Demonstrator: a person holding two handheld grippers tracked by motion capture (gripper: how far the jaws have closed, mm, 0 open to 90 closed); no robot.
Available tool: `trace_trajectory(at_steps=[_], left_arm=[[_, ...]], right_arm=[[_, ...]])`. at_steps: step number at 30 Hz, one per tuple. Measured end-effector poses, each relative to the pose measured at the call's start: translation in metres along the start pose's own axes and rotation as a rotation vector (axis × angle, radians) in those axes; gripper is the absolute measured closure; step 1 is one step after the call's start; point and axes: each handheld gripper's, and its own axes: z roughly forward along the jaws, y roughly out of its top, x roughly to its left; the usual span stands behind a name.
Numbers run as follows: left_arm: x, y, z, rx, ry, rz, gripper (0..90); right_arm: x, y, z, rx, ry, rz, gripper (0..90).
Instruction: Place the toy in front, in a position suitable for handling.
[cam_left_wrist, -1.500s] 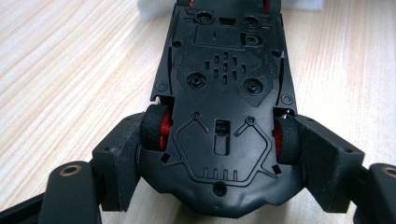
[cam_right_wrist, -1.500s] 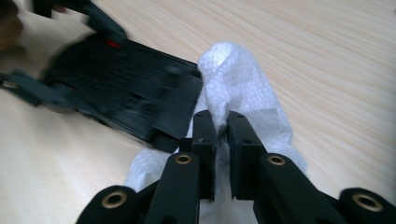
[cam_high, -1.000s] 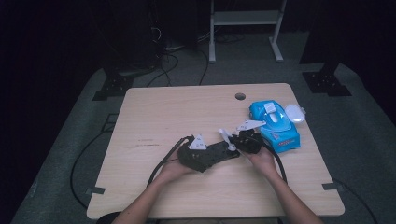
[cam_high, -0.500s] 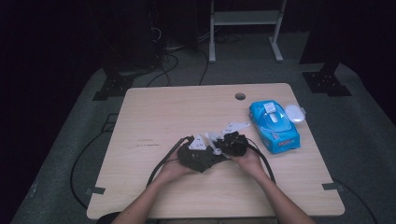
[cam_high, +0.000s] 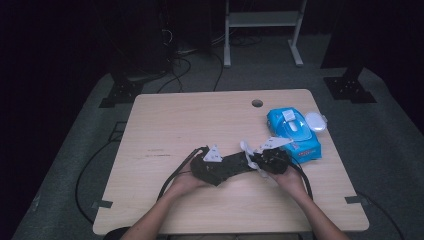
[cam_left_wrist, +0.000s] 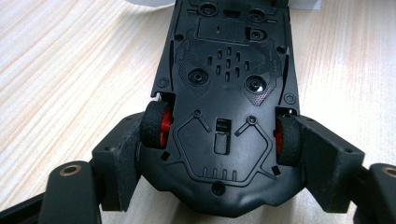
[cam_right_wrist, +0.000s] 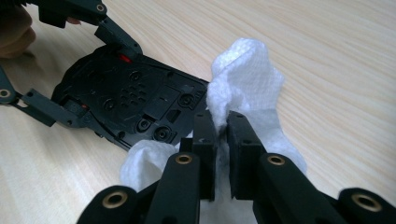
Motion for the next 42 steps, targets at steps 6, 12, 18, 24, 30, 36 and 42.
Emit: trace_trajectory(at_steps=[6,12,18,24,30,36,42], left_arm=[[0.001,0.0,0.0,-0.013,0.004,-0.006,23.7],[0.002,0.001,-0.001,-0.019,0.004,-0.015,23.7],[0.0,0.003,0.0,-0.015,0.015,-0.012,23.7],[0.003,0.001,-0.001,-0.017,0.011,-0.026,23.7],[0.005,-0.001,-0.002,-0.018,0.014,-0.026,23.7],[0.005,-0.001,-0.001,-0.015,-0.004,-0.033,23.5],[0.008,-0.001,-0.004,-0.021,-0.048,-0.073,22.0]], right_arm=[[-0.006,0.001,0.001,0.01,0.001,0.014,82.2],[-0.01,0.005,0.011,-0.016,0.019,0.066,82.3],[0.028,0.017,0.032,-0.021,0.149,0.024,82.3],[0.048,0.03,0.049,-0.016,0.221,-0.013,82.3],[0.005,0.012,0.021,-0.014,0.091,0.062,81.9],[0.002,0.0,0.005,-0.008,0.063,0.055,81.7],[0.006,-0.004,0.005,-0.017,0.046,0.018,81.7]])
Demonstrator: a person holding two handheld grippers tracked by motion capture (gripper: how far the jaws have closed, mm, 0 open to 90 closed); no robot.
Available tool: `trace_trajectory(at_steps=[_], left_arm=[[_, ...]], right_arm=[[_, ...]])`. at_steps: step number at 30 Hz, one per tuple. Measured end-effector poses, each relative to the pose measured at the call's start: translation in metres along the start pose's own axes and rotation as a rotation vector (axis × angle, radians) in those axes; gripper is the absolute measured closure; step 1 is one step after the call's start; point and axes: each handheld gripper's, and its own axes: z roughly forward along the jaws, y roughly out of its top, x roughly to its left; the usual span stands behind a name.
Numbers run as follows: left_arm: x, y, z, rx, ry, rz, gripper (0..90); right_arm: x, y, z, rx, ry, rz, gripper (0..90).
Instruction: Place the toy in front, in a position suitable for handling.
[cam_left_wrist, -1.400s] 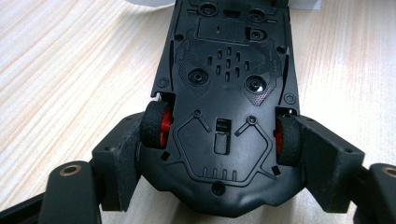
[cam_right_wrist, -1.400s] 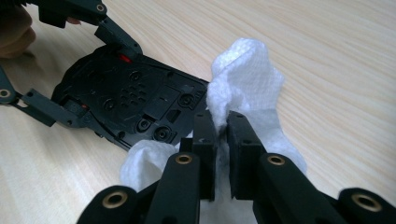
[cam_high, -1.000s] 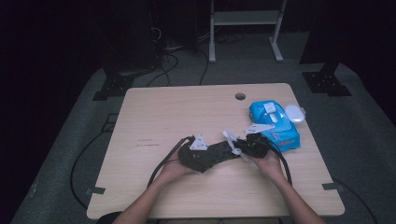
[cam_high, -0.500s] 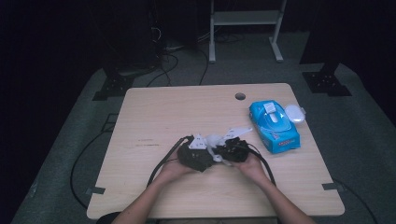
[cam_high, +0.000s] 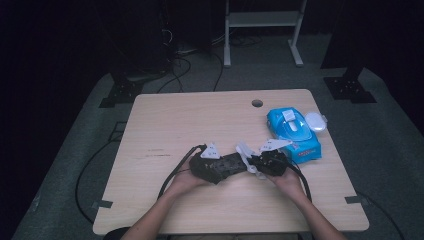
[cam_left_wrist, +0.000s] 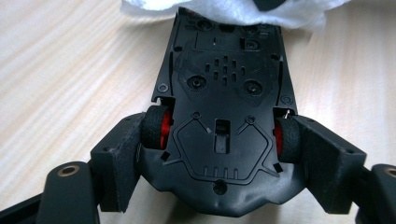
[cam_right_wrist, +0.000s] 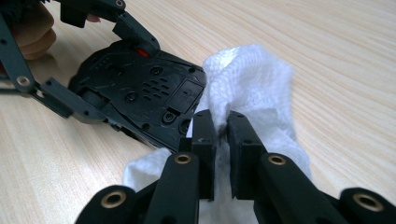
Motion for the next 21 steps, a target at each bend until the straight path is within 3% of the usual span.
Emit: trace_trajectory(at_steps=[2,4,9,14,21], left_arm=[[0.005,-0.002,-0.002,-0.021,-0.045,-0.052,18.8],[0.008,-0.002,-0.006,-0.058,-0.057,-0.094,17.6],[0.016,-0.004,-0.006,-0.05,-0.105,-0.163,16.3],[0.019,-0.004,-0.005,-0.045,-0.129,-0.198,16.3],[0.025,-0.005,-0.007,-0.04,-0.155,-0.235,17.6]], right_arm=[[0.0,-0.002,0.0,-0.005,0.004,-0.009,81.7],[0.002,-0.003,-0.001,-0.012,-0.006,-0.032,81.7],[0.005,-0.006,-0.001,-0.028,-0.013,-0.064,82.0],[0.009,-0.008,-0.002,-0.035,-0.026,-0.1,82.1],[0.008,-0.01,-0.003,-0.049,-0.011,-0.106,82.1]])
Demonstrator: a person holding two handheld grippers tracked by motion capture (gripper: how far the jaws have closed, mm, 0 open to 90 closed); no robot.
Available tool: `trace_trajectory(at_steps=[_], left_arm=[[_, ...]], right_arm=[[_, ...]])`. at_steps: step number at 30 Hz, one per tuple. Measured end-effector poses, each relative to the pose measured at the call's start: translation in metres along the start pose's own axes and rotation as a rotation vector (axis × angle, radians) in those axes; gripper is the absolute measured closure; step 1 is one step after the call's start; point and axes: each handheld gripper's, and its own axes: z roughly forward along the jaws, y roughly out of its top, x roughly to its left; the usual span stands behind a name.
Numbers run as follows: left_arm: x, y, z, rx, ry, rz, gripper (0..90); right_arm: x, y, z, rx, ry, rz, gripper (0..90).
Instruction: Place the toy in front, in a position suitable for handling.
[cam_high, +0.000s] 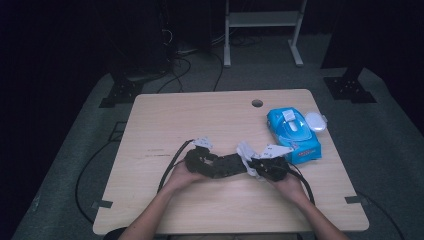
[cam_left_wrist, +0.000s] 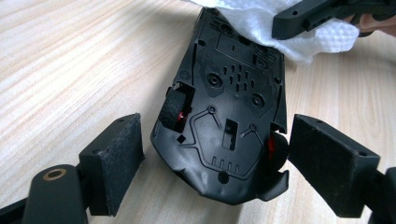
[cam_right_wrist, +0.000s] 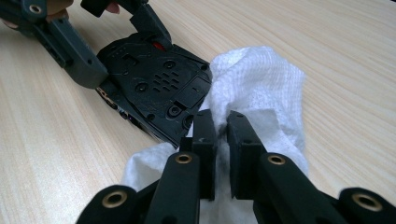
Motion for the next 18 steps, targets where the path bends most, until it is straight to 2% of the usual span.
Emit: trace_trajectory(at_steps=[3,4,9,10,12,18], left_arm=[[0.0017,0.0,-0.0028,-0.013,-0.003,-0.012,17.6],[0.0035,-0.0001,-0.0051,-0.024,-0.011,-0.029,17.6],[0.0058,-0.0011,-0.0051,-0.018,-0.001,-0.03,23.3],[0.0063,-0.0009,-0.0034,0.006,0.009,-0.038,23.4],[0.0072,-0.0011,-0.0022,0.004,0.001,-0.065,23.5],[0.007,-0.002,0.0021,0.026,-0.01,-0.085,26.6]], right_arm=[[-0.0001,-0.0004,-0.0002,-0.001,0.005,-0.007,82.2],[-0.0002,-0.0005,-0.0002,-0.001,0.005,-0.007,82.2],[0.0001,-0.001,-0.0006,-0.003,0.006,-0.017,82.2],[0.0002,-0.0009,-0.0006,-0.004,0.007,-0.017,82.2],[0.0003,-0.001,-0.0007,-0.004,0.007,-0.018,82.2],[0.0015,-0.0013,-0.002,-0.003,0.015,-0.033,82.5]])
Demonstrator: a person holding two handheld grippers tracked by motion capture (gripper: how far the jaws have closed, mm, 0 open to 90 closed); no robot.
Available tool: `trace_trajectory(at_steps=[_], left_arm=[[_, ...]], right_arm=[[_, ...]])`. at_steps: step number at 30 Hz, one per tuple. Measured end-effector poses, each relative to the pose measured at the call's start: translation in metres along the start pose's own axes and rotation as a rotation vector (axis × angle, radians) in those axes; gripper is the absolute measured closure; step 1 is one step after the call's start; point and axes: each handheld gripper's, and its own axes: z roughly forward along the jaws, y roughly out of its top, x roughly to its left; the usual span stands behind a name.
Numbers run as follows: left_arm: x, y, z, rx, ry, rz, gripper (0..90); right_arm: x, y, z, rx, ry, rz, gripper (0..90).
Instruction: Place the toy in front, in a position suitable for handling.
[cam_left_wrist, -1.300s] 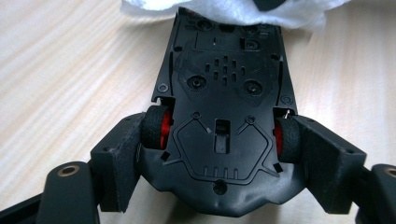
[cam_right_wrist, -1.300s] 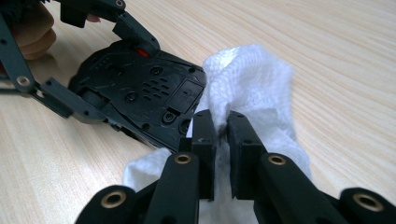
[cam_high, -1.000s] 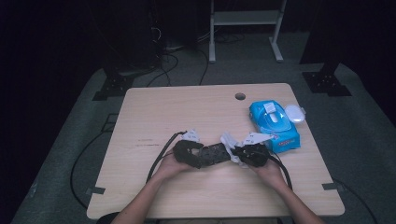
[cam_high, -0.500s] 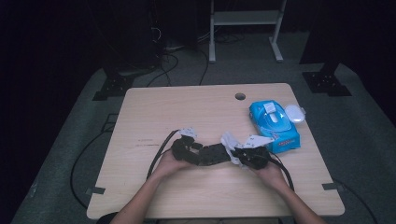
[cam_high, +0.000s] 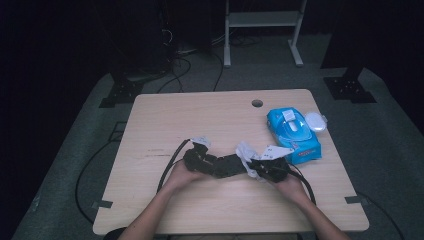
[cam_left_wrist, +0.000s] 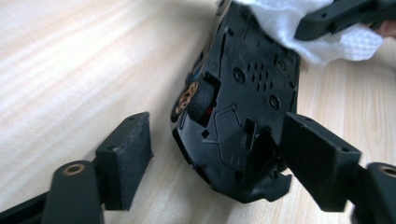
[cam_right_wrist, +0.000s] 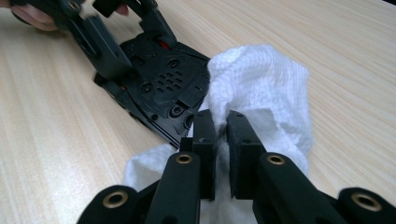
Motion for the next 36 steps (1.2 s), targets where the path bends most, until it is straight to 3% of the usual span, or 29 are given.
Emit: trace_trajectory(at_steps=[3,8,14,16,19,21,25,29,30,36], left_arm=[[0.0,0.0,0.0,0.001,-0.001,-0.004,27.2],[0.003,-0.001,0.0,-0.003,-0.047,-0.019,34.6],[0.002,-0.002,0.0,-0.006,-0.041,-0.018,35.3],[0.0,-0.001,-0.001,-0.006,-0.029,-0.003,35.2],[-0.008,0.001,-0.002,-0.009,0.032,0.072,34.3],[-0.014,0.002,-0.001,-0.017,0.069,0.097,34.0],[-0.015,0.002,-0.001,-0.023,0.081,0.103,34.0],[-0.009,0.002,-0.002,-0.018,0.061,0.062,34.7],[-0.008,0.002,-0.003,-0.02,0.065,0.052,35.3],[0.004,0.0,-0.002,-0.001,-0.023,-0.087,38.5]], right_arm=[[0.001,0.0,0.0,0.0,-0.005,-0.004,82.5],[0.002,0.0,0.0,-0.003,-0.009,-0.007,82.4],[0.002,-0.001,0.0,-0.009,-0.012,-0.009,82.4],[0.002,-0.001,0.0,-0.007,-0.016,-0.011,82.4],[0.002,-0.001,0.0,-0.008,-0.012,-0.009,82.4],[0.001,-0.001,0.001,-0.011,-0.02,-0.014,82.4],[-0.001,-0.001,0.002,-0.011,-0.026,-0.001,82.4],[0.0,0.003,0.001,0.014,-0.02,0.017,82.0],[0.0,0.004,0.001,0.02,-0.015,0.004,82.1],[0.002,0.003,0.001,0.018,-0.024,-0.011,82.2]])
